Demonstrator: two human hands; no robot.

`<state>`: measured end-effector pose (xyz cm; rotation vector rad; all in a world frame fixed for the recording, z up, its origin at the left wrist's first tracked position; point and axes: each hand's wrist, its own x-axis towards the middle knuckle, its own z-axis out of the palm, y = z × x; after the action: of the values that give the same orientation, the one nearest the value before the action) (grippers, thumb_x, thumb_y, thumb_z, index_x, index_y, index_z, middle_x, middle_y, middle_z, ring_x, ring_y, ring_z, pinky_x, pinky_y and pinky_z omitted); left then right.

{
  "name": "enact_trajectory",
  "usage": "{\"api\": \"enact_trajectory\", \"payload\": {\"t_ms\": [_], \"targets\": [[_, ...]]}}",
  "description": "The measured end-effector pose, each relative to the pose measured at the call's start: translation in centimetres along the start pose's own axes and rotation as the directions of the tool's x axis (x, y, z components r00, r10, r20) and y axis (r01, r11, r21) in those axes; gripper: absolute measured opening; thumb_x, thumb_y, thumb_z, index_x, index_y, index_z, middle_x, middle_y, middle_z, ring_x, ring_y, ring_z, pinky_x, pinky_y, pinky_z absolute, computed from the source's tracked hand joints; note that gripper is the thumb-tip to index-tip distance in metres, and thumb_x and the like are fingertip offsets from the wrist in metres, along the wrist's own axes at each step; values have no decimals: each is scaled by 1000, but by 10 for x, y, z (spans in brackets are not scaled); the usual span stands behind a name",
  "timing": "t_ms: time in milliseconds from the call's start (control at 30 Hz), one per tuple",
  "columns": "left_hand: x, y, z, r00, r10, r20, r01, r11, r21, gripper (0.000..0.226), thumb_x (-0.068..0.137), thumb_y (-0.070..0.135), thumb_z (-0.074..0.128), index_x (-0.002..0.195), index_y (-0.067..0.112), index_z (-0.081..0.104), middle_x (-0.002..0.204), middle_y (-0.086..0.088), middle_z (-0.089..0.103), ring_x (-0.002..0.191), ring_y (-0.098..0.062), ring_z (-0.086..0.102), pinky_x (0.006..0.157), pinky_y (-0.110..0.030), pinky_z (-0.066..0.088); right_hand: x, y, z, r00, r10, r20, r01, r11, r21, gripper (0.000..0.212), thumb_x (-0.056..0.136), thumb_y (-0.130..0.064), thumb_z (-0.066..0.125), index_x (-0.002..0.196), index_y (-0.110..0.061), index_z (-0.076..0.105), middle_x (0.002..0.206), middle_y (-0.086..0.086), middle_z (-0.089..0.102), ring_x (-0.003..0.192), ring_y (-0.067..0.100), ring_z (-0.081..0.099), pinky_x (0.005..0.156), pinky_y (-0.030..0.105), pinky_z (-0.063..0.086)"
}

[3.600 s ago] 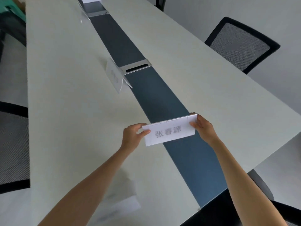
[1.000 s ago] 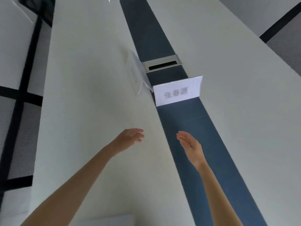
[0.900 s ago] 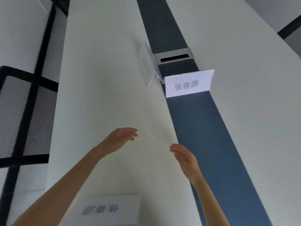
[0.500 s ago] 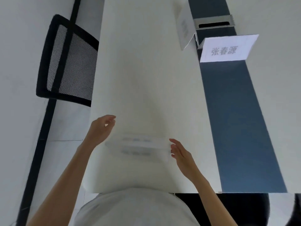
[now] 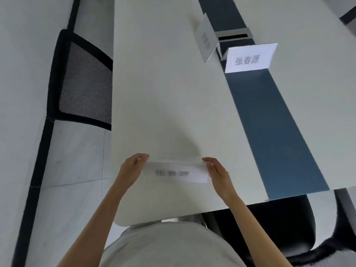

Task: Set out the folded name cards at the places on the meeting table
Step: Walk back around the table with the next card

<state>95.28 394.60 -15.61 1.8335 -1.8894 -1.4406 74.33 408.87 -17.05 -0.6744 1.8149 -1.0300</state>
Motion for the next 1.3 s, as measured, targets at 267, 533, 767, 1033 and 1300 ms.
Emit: {"api": "enact_trajectory", "payload": {"t_ms": [267,533,767,1033,1300], "targets": [[-5,-27,-18,934,276,227,-258,960,-106,22,89,20,51,106,15,64,102,4,64,97,-10,56,83,-15,42,-75,26,51,941,99,-324,-51,987,151,25,96,-24,35,108,-25,57,95,-11,57,86,4,50,73,11,39],[-31,-38,-5,663,441,604,-518,854,-55,12,85,22,57,93,16,64,80,26,65,73,21,57,71,-2,42,-200,61,132,619,345,-705,9,895,445,24,89,-32,40,96,-26,63,96,-12,61,96,13,53,89,35,41],[-137,-35,51,315,398,862,-689,721,-81,13,81,35,55,88,31,65,91,20,67,86,9,60,80,-9,45,-328,103,174,188,506,-842,174,826,535,22,91,-20,42,85,-25,62,81,-8,58,75,15,47,73,34,39],[-295,-53,168,-3,255,967,-795,585,-157,24,89,21,50,107,14,64,105,3,67,102,-10,60,93,-26,45,-472,184,170,-198,637,-745,278,766,580,22,89,-27,42,88,-26,65,77,-11,57,76,13,47,77,32,36],[-453,-55,286,16,271,962,-747,643,-169,27,86,23,51,106,10,64,95,4,65,93,-12,58,84,-23,44,-603,249,63,-286,640,-714,267,768,582,23,90,-26,39,92,-22,61,91,-8,61,87,13,52,77,29,38]]}}
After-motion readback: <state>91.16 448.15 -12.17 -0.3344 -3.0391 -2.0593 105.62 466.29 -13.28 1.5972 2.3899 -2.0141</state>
